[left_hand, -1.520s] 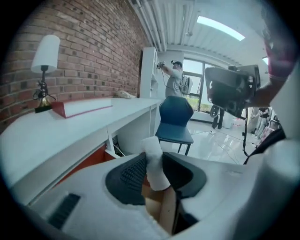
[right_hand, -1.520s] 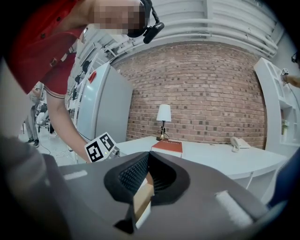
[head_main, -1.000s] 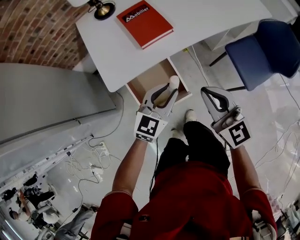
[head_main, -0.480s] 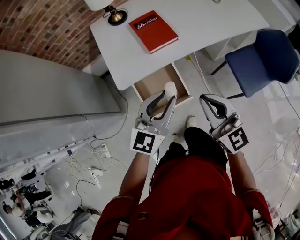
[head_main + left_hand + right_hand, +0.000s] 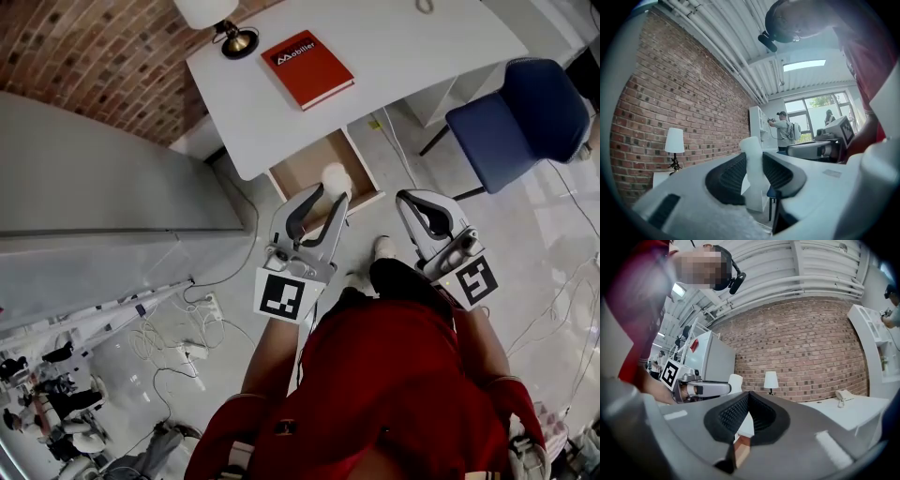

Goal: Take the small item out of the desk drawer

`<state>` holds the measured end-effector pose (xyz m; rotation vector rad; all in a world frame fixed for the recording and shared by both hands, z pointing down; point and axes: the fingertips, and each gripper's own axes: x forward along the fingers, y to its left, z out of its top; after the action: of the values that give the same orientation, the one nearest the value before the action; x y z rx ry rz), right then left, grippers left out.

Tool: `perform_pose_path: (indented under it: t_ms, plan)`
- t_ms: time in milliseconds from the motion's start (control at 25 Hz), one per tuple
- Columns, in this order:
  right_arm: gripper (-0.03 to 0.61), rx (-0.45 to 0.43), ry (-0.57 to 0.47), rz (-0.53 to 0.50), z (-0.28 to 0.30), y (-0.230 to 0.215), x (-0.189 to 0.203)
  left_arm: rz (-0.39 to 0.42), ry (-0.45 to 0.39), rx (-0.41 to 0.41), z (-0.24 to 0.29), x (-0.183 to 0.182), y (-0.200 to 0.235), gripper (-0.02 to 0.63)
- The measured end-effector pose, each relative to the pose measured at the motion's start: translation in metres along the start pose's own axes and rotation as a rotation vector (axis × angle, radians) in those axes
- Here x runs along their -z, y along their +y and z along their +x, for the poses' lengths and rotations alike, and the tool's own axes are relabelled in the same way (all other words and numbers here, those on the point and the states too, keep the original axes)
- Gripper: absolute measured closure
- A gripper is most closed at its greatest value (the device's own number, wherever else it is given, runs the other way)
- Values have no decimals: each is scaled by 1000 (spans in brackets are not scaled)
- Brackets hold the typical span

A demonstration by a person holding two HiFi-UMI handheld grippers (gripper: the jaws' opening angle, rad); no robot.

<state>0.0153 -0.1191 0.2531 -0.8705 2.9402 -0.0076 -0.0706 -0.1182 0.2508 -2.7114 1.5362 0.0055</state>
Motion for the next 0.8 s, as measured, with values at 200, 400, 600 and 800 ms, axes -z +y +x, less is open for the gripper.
perform_pose_path:
  t_ms: [200, 400, 600, 800]
  plan:
    - [568, -4, 0, -17, 2, 3, -4, 31, 0, -8, -6, -5, -1, 495]
    - [568, 4, -7, -28, 2, 4, -8, 18, -2, -29, -15, -8, 5, 495]
    - [568, 1, -18, -28, 4, 8, -12, 25, -9, -39, -22, -15, 8, 495]
    - [568, 4, -8, -37, 2, 12, -10, 31, -11, -35, -29, -14, 8, 495]
